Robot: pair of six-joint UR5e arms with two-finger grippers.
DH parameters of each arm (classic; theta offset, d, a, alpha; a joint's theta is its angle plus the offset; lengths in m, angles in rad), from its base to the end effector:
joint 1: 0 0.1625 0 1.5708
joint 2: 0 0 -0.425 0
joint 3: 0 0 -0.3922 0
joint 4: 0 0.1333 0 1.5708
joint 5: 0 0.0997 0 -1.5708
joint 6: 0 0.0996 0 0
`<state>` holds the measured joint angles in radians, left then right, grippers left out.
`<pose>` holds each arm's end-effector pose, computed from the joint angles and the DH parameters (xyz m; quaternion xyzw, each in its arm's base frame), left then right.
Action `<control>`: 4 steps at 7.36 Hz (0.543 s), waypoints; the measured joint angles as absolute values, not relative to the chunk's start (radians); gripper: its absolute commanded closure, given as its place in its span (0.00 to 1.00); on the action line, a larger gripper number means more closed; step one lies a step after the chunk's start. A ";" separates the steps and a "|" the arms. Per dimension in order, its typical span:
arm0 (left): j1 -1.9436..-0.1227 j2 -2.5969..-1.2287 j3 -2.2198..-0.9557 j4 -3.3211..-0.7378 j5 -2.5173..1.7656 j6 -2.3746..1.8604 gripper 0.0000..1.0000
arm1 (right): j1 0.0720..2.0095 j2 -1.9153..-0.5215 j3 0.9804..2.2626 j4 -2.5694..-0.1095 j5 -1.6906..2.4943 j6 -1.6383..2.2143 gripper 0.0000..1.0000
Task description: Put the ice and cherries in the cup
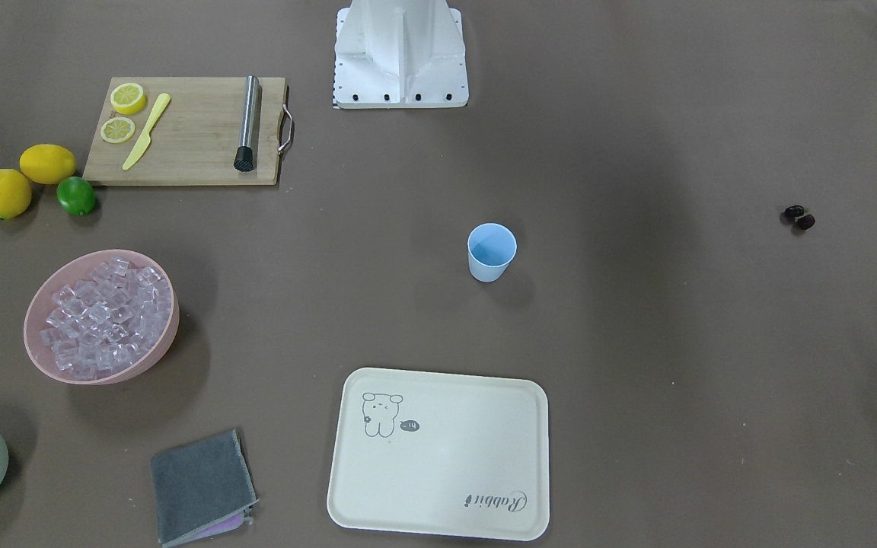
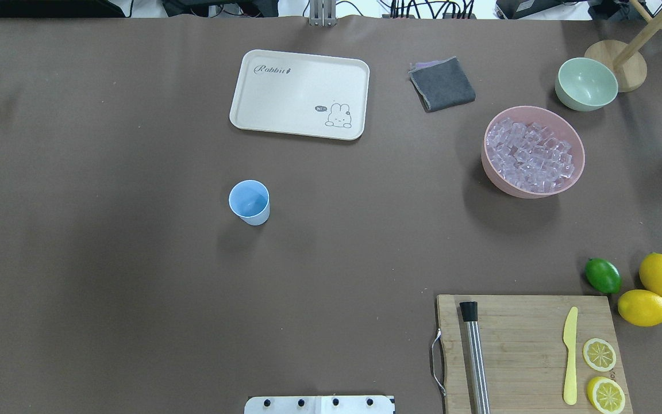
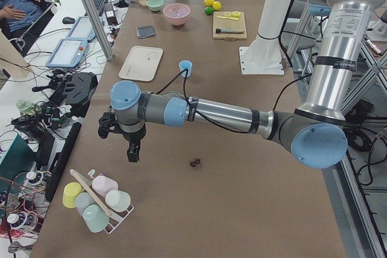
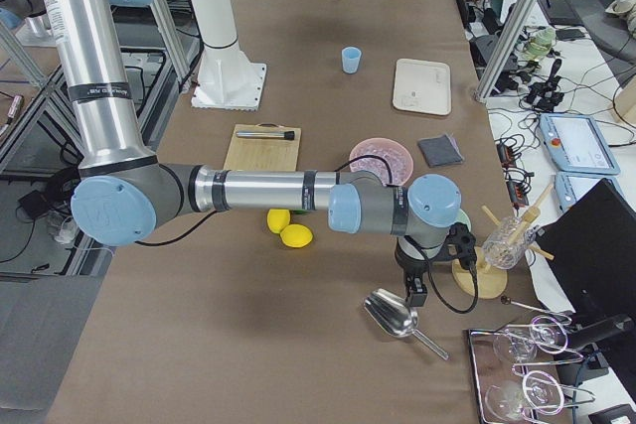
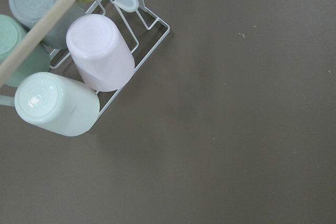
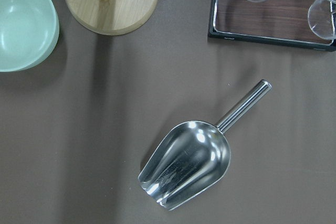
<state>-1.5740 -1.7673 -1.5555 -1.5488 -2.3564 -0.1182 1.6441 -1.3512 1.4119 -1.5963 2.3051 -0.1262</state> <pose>-0.0647 -0.5782 0.5624 0.0514 0.3852 -0.0255 0.9211 0.1093 -0.5798 0.6239 0.0521 -0.3555 -0.0310 0.9327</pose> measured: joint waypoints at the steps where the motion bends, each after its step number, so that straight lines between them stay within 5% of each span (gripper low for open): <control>1: -1.573 -1.765 -1.555 -1.555 -2.357 -0.117 0.02 | 1.644 -1.349 1.417 -1.597 2.305 -0.123 0.00; 4: -1.573 -1.746 -1.552 -1.619 -2.363 -0.117 0.02 | 1.599 -1.354 1.520 -1.597 2.305 -0.055 0.00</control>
